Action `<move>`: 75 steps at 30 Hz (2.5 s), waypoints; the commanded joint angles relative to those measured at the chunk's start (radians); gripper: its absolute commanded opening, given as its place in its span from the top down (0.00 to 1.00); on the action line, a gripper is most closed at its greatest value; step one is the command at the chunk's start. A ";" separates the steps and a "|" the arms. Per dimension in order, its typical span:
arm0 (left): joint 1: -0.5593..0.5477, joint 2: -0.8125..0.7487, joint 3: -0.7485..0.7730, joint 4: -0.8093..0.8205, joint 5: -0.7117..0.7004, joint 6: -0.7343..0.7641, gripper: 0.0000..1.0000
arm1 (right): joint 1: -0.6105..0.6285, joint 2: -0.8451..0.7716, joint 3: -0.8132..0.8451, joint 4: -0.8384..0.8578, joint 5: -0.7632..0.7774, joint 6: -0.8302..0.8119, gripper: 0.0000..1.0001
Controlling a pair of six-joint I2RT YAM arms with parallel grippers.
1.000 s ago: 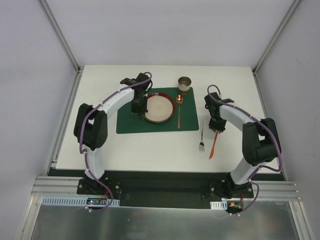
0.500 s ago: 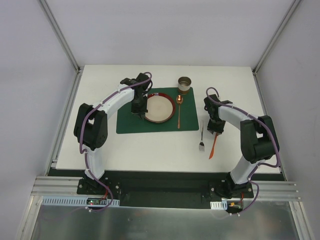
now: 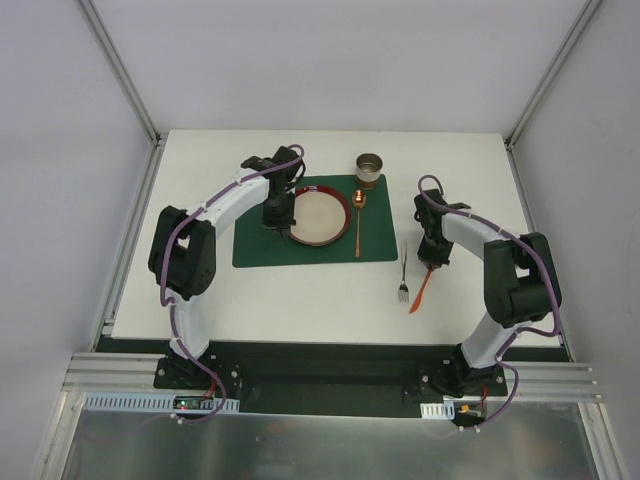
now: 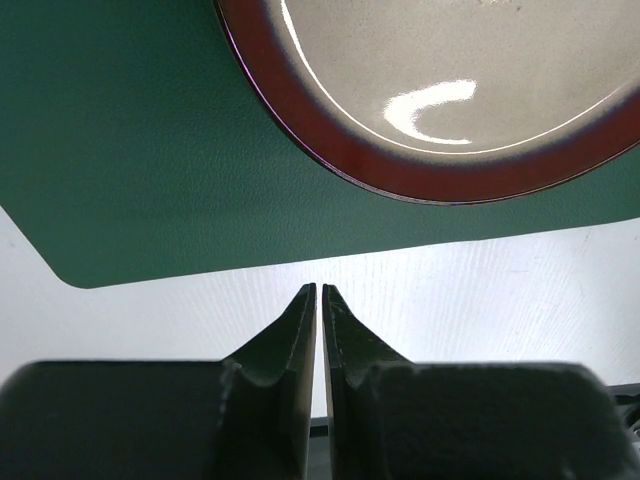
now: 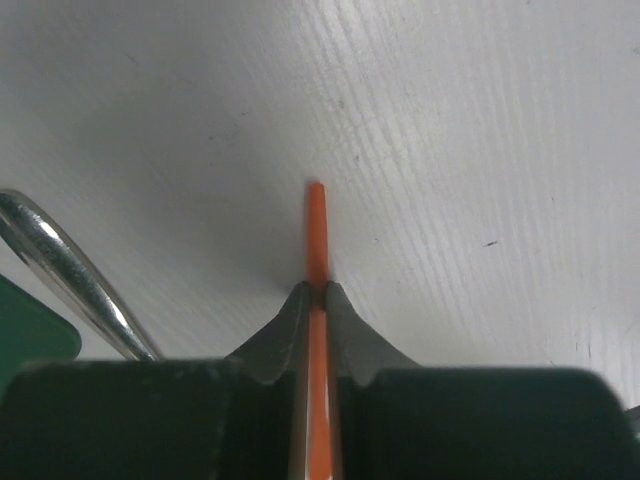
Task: Set the dinner table for one person
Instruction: Pick up the knife at the center of the board, then place the knife on the napkin.
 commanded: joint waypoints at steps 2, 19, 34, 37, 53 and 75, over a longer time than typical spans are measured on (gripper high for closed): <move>0.012 0.010 0.033 -0.015 0.007 0.000 0.94 | -0.016 0.008 -0.016 -0.008 -0.028 -0.007 1.00; 0.012 0.013 0.028 -0.015 0.012 0.000 0.95 | -0.021 -0.069 0.098 -0.108 0.023 -0.095 1.00; 0.012 0.013 0.028 -0.015 0.021 -0.002 0.96 | -0.022 -0.010 0.245 -0.145 0.023 -0.157 1.00; 0.012 0.015 0.030 -0.015 0.021 -0.003 0.96 | -0.024 0.020 0.285 -0.146 -0.018 -0.162 1.00; 0.012 0.038 0.044 -0.015 0.016 -0.002 0.96 | 0.038 0.229 0.520 -0.151 -0.149 -0.233 0.99; 0.018 0.082 0.083 -0.015 0.070 0.015 0.96 | 0.081 0.404 0.751 -0.031 -0.296 -0.345 1.00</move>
